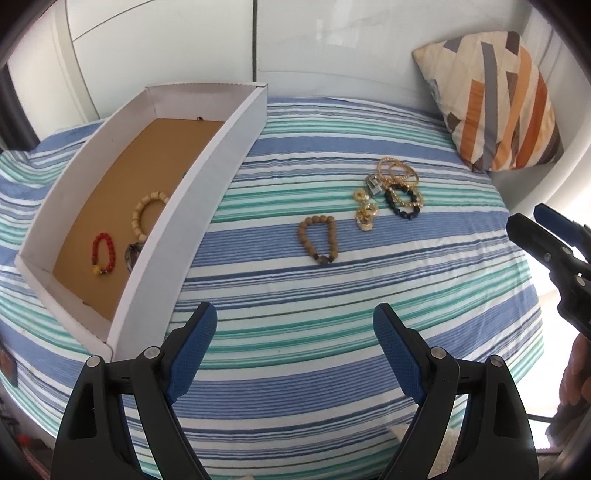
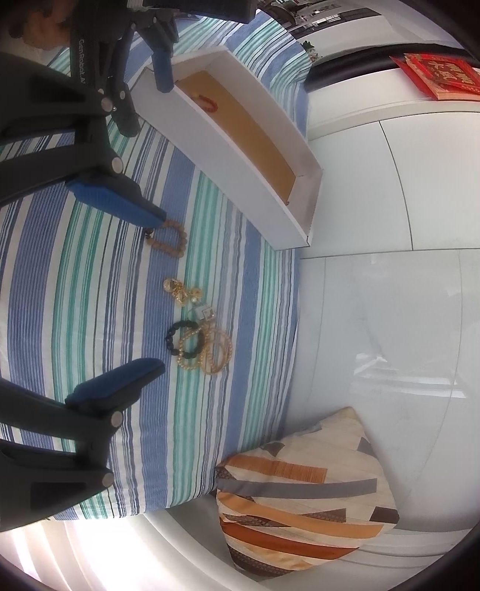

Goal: Organize jewelry
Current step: 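Move the left tool toward the brown bead bracelet on the bed, then grasp the brown bead bracelet with the left tool while the right tool grasps the gold bangle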

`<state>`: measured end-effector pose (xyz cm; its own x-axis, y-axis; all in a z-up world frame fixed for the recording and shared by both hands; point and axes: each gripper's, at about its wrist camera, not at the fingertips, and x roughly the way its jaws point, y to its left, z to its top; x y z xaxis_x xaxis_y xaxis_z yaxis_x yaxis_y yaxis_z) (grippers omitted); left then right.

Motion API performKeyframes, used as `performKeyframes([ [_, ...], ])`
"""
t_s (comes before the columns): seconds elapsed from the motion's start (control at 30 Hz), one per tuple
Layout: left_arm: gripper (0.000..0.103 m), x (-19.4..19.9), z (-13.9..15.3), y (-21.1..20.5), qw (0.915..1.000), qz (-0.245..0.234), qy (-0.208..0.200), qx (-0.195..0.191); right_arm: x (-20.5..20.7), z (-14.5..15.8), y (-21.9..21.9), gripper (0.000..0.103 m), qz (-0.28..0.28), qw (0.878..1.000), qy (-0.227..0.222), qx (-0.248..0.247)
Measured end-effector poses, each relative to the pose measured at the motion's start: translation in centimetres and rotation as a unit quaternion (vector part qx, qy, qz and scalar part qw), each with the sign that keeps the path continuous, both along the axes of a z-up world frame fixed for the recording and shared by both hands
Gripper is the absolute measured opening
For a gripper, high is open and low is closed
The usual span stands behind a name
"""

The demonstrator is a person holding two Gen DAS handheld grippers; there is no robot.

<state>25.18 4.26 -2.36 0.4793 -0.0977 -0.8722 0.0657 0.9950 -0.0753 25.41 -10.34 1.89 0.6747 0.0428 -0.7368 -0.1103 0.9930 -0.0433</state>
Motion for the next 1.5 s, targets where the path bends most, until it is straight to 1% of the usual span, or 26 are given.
performKeyframes([
  [0.77,0.088,0.8,-1.1,0.7,0.9998,0.003,0.018,0.001,0.5,-0.5,-0.7,0.075,-0.009,1.0,0.01,0.004],
  [0.9,0.088,0.9,-1.7,2.5,0.9993,0.028,0.023,-0.008,0.9,-0.5,-1.5,0.075,-0.019,1.0,0.009,0.004],
  [1.0,0.088,1.5,-2.9,3.9,0.9978,0.051,0.039,-0.014,1.2,-0.7,-3.0,0.075,-0.036,0.999,0.006,0.007],
  [1.13,0.088,2.9,-4.7,4.1,0.9972,0.052,0.054,-0.003,2.1,-2.7,-5.1,0.075,-0.056,0.998,0.019,0.004],
  [1.27,0.088,5.6,-6.6,3.1,0.9969,0.029,0.072,-0.004,3.8,-6.5,-6.7,0.075,-0.051,0.997,0.048,-0.009],
  [1.33,0.088,7.4,-7.8,2.3,0.9964,0.02,0.082,-0.007,5.1,-8.8,-7.5,0.075,-0.047,0.996,0.072,-0.007],
  [1.43,0.087,9.9,-9.7,0.7,0.9954,0.014,0.095,-0.004,7.3,-11.6,-8.7,0.075,-0.04,0.994,0.101,0.018],
  [1.5,0.087,11.5,-11.0,-0.4,0.9948,0.015,0.1,0.004,9.1,-13.1,-9.7,0.075,-0.038,0.991,0.116,0.045],
])
